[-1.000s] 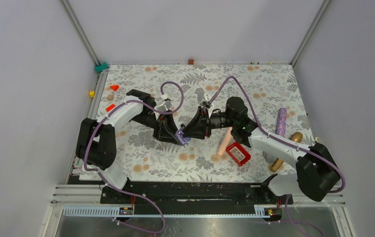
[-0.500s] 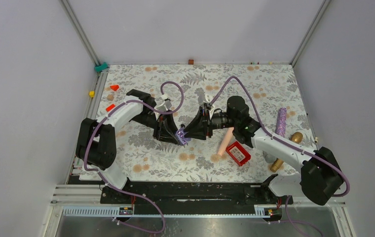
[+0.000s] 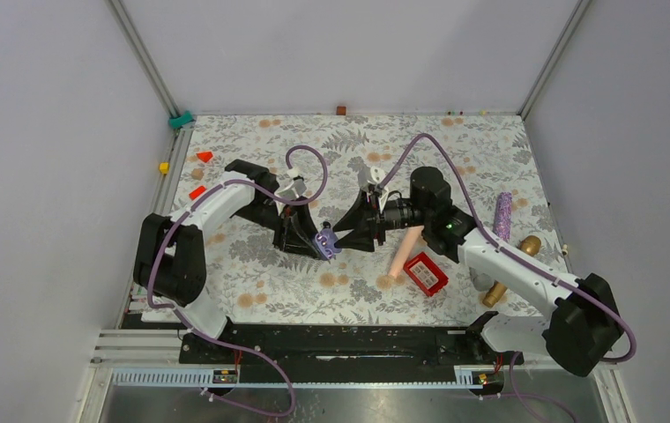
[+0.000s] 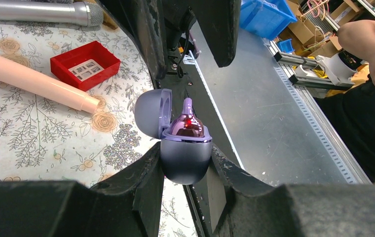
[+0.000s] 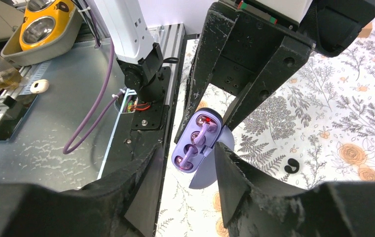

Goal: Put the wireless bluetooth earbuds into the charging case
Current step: Place the earbud in the charging case.

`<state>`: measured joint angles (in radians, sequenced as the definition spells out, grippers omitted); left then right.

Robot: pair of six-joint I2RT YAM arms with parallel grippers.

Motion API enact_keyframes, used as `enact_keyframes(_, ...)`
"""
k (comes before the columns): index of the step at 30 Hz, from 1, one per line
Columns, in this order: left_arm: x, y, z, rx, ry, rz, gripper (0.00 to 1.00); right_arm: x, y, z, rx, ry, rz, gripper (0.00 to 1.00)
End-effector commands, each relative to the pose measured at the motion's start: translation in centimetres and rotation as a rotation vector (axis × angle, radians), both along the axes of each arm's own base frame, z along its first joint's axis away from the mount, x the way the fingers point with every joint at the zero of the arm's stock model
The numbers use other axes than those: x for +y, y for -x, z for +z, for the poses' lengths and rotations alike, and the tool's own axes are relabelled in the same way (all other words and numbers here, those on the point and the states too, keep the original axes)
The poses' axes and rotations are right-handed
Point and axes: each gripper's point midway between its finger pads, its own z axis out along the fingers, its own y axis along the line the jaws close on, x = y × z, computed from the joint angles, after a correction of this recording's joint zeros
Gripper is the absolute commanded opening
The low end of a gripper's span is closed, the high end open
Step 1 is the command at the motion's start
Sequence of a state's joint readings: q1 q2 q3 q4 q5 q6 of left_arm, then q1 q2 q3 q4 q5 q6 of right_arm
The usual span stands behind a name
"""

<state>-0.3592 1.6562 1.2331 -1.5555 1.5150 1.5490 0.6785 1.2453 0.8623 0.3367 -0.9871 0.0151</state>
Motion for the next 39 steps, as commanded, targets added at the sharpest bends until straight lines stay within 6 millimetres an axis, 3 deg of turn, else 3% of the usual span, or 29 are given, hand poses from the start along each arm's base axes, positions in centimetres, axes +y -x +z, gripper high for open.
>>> enact_keyframes(1,-0.6,0.3,3.4,0.008,0.131,0.051,0.00,-0.6,0.0,2.3,-0.097,-0.019,-0.001,0.53)
enact_keyframes(17,-0.5,0.5,3.2,-0.029,0.131,0.045,0.00,-1.2,-0.5,3.6,-0.114,-0.046,-0.040,0.56)
enact_keyframes(26,-0.5,0.3,2.8,-0.028,0.124,0.043,0.00,-0.4,0.5,5.0,0.039,-0.142,0.010,0.41)
enact_keyframes(30,-0.5,0.4,2.7,-0.032,0.122,0.041,0.00,-0.2,0.5,5.0,0.084,-0.167,0.027,0.28)
enact_keyframes(39,-0.4,0.4,2.6,-0.036,0.118,0.039,0.00,0.2,1.7,4.5,0.096,-0.161,0.098,0.24)
